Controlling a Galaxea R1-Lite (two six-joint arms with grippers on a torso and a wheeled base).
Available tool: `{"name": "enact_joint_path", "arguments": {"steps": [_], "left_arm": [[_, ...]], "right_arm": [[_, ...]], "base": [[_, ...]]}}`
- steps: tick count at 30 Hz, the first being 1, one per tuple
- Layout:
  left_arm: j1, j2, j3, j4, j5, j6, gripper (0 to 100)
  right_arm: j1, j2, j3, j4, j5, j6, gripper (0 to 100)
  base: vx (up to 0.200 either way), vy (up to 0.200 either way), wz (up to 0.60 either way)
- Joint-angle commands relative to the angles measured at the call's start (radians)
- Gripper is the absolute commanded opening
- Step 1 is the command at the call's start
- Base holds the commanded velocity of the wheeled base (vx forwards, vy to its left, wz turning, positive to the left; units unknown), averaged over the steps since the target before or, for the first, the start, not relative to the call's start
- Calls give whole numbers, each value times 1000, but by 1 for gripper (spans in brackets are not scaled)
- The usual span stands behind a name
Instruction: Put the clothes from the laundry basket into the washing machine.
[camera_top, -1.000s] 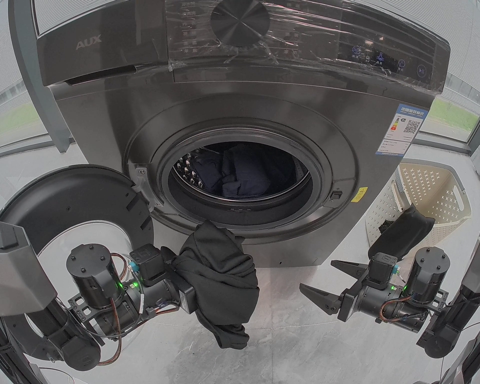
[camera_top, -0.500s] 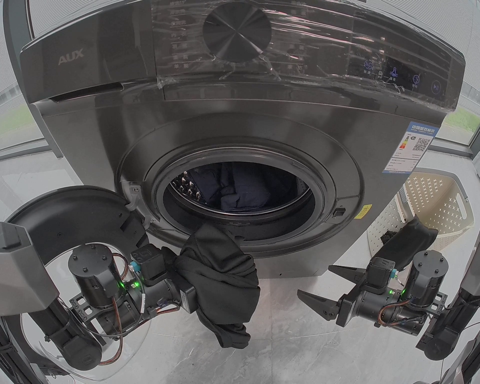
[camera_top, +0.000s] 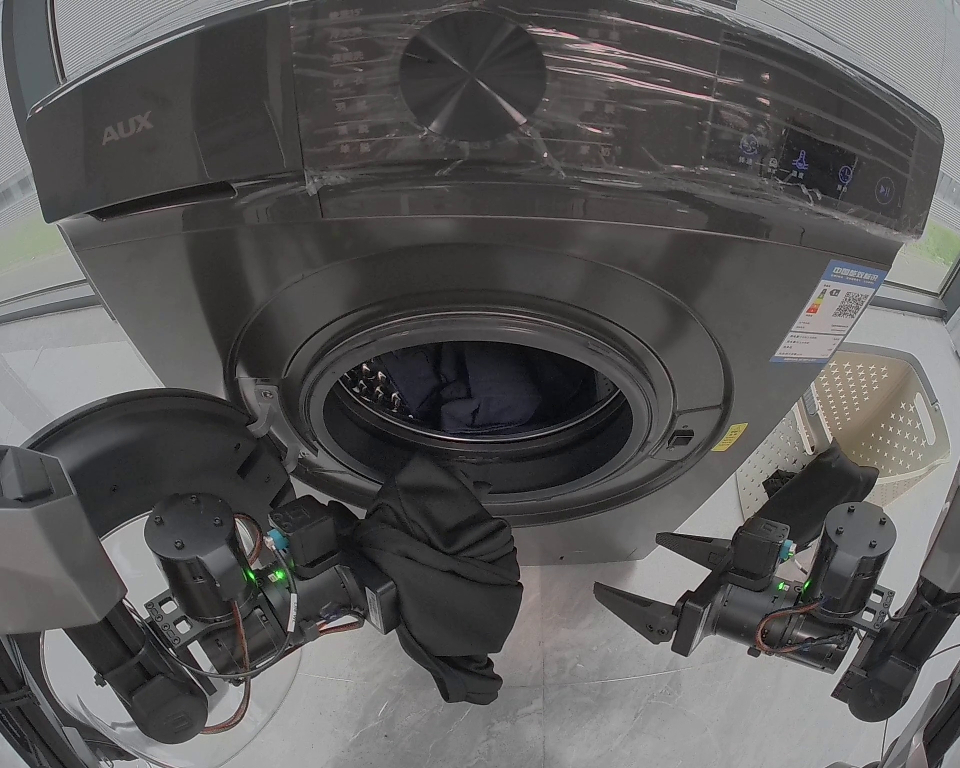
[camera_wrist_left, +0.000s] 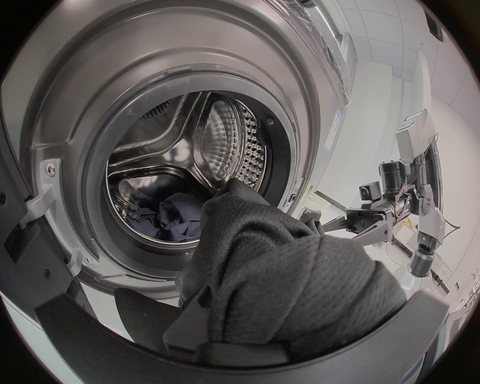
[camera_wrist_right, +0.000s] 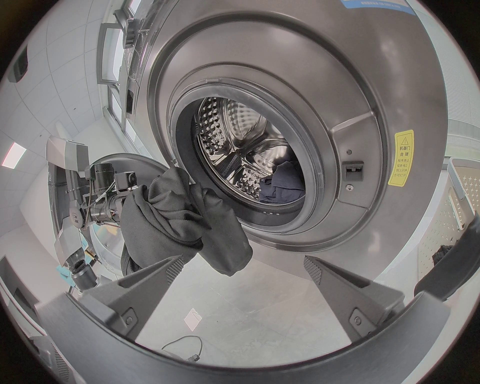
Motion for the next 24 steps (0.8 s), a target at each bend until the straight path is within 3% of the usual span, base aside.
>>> {"name": "enact_joint_path", "arguments": {"steps": [1,8,10,16,19,20,24], "left_arm": [[-20,2,2,-1,0,0,0],[-86,16,-39,3,3,-19,0],[-109,63,-85,3,47,-22,0],[-86,157,-232,3,75,-35,0],[-77,203,-303,3,112,-51,0],[-75,235,-363,5,159,-55,0],[-81,295,-462,6,221,-57,0]], "right_arm": [[6,0,0,0,-1,-1,100],[83,-15,26,-2,-4,6,100],[107,-17,46,-2,-5,6,100],[109,-23,49,-2,-5,6,100],[109,-32,50,-2,-5,6,100],[109,-41,57,0,-5,4,100],[110,-63,80,0,-5,-2,100]], "base": [[0,0,0],[0,0,0],[0,0,0],[0,0,0],[0,0,0],[0,0,0],[0,0,0]]}}
